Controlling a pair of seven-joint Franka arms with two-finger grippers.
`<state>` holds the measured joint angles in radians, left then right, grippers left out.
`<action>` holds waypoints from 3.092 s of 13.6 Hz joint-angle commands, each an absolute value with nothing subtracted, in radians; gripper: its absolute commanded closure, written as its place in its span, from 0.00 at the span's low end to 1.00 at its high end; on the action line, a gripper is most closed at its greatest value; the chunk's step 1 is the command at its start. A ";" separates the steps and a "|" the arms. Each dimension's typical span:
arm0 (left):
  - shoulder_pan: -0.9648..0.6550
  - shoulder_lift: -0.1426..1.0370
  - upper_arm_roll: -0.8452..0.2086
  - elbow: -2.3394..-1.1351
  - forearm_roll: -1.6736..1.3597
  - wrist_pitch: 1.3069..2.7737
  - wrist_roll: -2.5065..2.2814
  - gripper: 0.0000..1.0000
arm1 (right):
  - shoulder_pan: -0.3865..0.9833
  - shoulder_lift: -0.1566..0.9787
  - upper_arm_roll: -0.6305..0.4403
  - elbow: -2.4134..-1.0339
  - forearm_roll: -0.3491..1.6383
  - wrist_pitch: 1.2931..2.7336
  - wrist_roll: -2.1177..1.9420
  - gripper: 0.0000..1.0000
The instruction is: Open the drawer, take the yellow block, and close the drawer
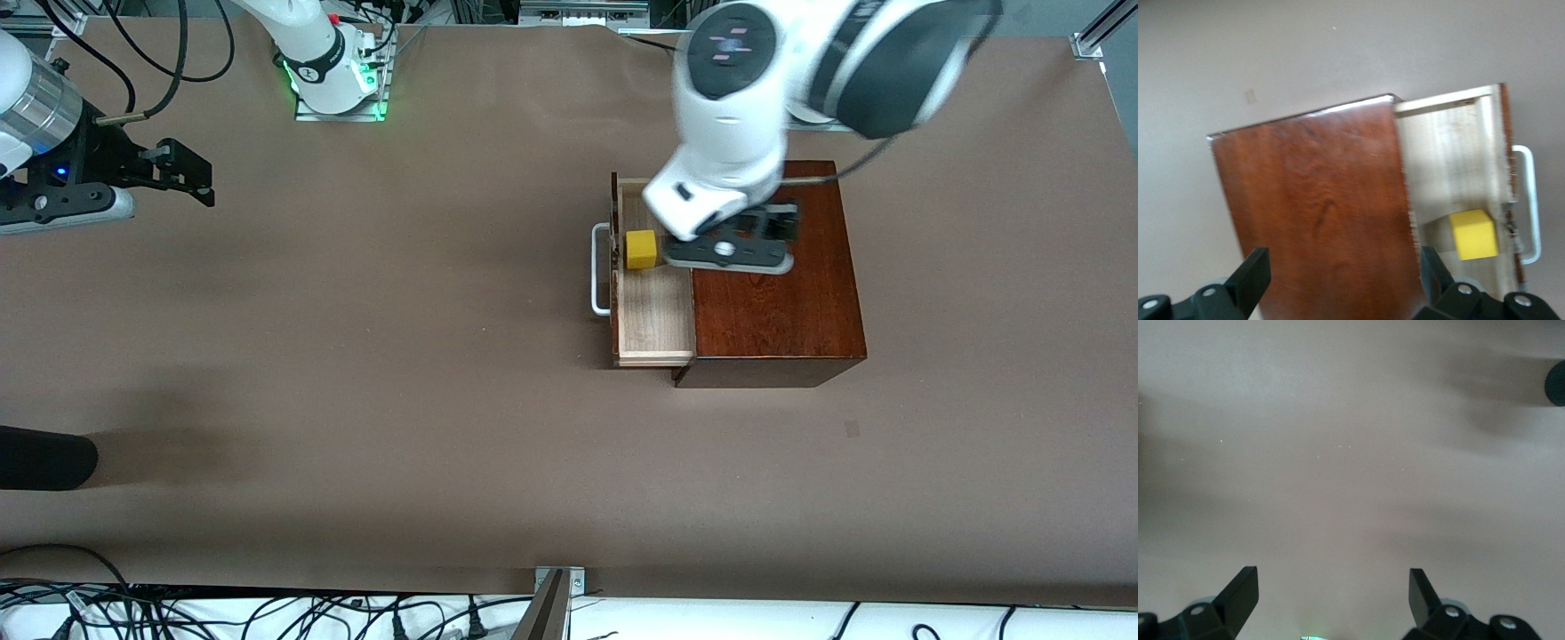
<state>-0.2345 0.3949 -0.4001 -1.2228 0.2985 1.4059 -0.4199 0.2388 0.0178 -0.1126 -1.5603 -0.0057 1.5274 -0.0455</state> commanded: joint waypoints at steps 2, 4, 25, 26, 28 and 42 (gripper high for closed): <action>-0.045 0.333 -0.407 -1.239 0.207 1.396 -0.171 0.00 | 0.244 0.067 -0.104 -1.529 0.073 1.559 -0.052 0.00; -0.011 0.257 -0.340 -1.262 0.154 1.417 -0.089 0.00 | 0.242 0.072 -0.104 -1.523 0.121 1.548 -0.048 0.00; -0.072 -0.037 0.044 -1.605 -0.002 1.595 -0.028 0.00 | 0.991 0.595 -0.061 -1.203 0.052 1.876 -0.406 0.00; -0.072 -0.037 0.044 -1.605 -0.002 1.594 -0.028 0.00 | 0.992 0.627 -0.061 -1.178 0.046 1.888 -0.495 0.00; -0.072 -0.037 0.044 -1.605 0.000 1.594 -0.028 0.00 | 1.008 0.676 -0.061 -1.164 0.043 1.933 -0.566 0.00; -0.072 -0.041 0.032 -1.592 0.009 1.563 -0.028 0.00 | 1.043 0.796 -0.064 -1.161 -0.066 2.069 -0.626 0.00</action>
<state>-0.0704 -0.0331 0.0326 -1.5964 0.0190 1.5774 -0.0506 1.0376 0.7678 -0.0579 -1.1944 -0.0533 2.0700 -0.6114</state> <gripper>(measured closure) 0.000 0.000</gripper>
